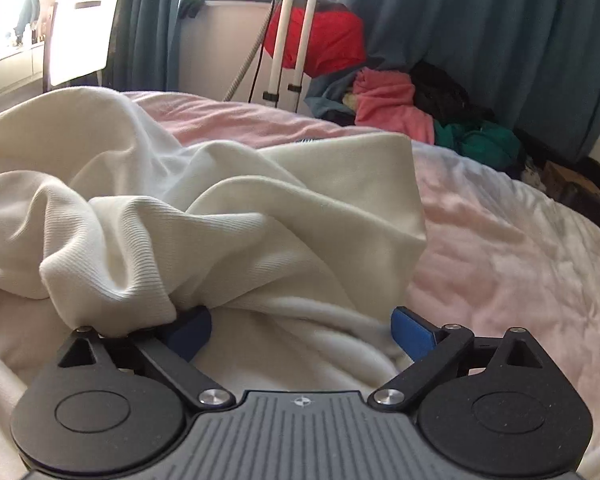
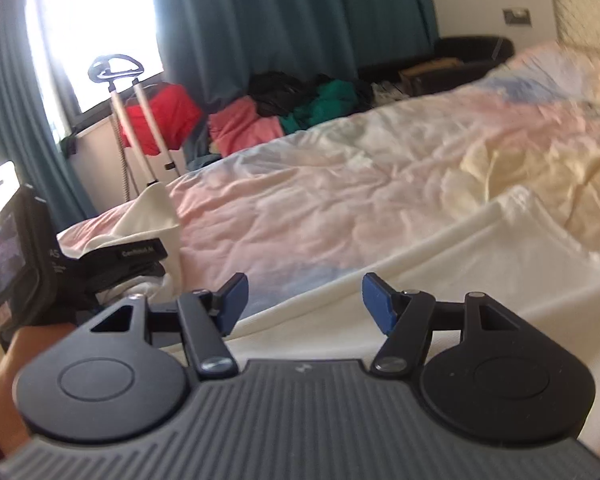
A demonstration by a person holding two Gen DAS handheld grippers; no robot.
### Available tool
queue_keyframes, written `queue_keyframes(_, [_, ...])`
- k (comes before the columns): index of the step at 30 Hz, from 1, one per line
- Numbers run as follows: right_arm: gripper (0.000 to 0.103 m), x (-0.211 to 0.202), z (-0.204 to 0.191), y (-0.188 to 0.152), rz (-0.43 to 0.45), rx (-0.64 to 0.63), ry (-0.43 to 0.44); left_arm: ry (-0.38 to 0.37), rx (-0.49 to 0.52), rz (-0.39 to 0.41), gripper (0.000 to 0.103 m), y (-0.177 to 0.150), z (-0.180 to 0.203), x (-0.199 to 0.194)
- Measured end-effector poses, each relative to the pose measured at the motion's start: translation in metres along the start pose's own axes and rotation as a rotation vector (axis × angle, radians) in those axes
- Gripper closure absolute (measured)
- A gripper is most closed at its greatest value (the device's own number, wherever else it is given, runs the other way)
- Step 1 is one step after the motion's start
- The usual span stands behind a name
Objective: Fold clothes
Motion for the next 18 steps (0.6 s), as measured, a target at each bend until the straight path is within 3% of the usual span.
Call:
queue_keyframes(2, [0.037, 0.006, 0.010, 0.002, 0.011, 0.037, -0.019, -0.012, 0.002, -0.002, 0.008, 0.000, 0.013, 0.008])
queue_keyframes(3, [0.037, 0.009, 0.014, 0.003, 0.015, 0.050, -0.030, -0.014, 0.009, -0.006, 0.015, -0.003, 0.020, 0.012])
queue_keyframes(5, [0.037, 0.011, 0.023, 0.005, 0.023, 0.079, -0.049, 0.051, 0.059, -0.006, 0.019, -0.006, 0.031, 0.019])
queue_keyframes(8, [0.037, 0.013, 0.034, 0.006, 0.025, 0.112, -0.077, 0.110, 0.114, 0.015, 0.054, -0.004, 0.044, 0.020])
queue_keyframes(9, [0.037, 0.013, 0.037, 0.006, 0.027, 0.121, -0.085, 0.096, 0.113, 0.018, 0.077, 0.000, 0.048, 0.017])
queue_keyframes(10, [0.037, 0.012, 0.040, 0.008, 0.033, 0.131, -0.091, 0.073, 0.111, 0.021, 0.087, 0.004, 0.053, 0.013])
queue_keyframes(13, [0.037, 0.008, 0.045, 0.011, 0.057, 0.142, -0.107, -0.006, 0.081, 0.030, 0.088, 0.023, 0.076, -0.010])
queue_keyframes(16, [0.037, 0.003, 0.049, 0.013, 0.072, 0.140, -0.122, -0.162, 0.002, 0.053, 0.088, 0.058, 0.099, -0.049])
queue_keyframes(18, [0.037, -0.001, 0.051, 0.015, 0.084, 0.142, -0.132, -0.305, -0.133, 0.055, 0.088, 0.086, 0.098, -0.074])
Point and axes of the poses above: each gripper's, at about its wrist camera, not at the fingertips, and x roughly the way its jaws point, z to its right, y to its top, the point moved 10 cm from there along x, roughly the way its jaws point, and after that the axes turned 6 degrees about y, right-handed, at the moved point
